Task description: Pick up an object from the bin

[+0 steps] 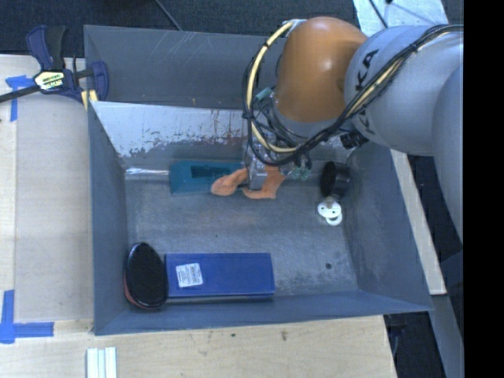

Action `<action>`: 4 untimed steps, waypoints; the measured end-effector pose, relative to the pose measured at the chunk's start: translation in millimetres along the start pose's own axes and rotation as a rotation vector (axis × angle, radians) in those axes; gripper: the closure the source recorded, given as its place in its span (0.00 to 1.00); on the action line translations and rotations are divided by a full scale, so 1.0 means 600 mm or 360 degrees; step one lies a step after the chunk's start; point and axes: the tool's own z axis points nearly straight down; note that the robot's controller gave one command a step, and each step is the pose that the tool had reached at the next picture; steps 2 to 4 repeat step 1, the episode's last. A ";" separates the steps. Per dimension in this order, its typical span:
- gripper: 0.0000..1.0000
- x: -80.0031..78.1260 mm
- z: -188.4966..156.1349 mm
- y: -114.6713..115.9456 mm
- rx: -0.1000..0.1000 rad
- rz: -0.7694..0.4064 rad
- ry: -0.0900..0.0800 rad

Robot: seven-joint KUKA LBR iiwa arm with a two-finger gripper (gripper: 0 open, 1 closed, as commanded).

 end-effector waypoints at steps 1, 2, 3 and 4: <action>1.00 -0.001 -0.016 0.000 0.0000 0.0000 -0.0002; 1.00 -0.001 -0.016 0.000 0.0000 0.0000 -0.0002; 1.00 -0.001 -0.016 0.000 0.0000 0.0000 -0.0002; 1.00 -0.001 -0.016 0.000 0.0000 0.0000 -0.0002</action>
Offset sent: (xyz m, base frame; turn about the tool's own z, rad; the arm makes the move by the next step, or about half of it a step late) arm 0.0000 -0.0001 0.0197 0.0000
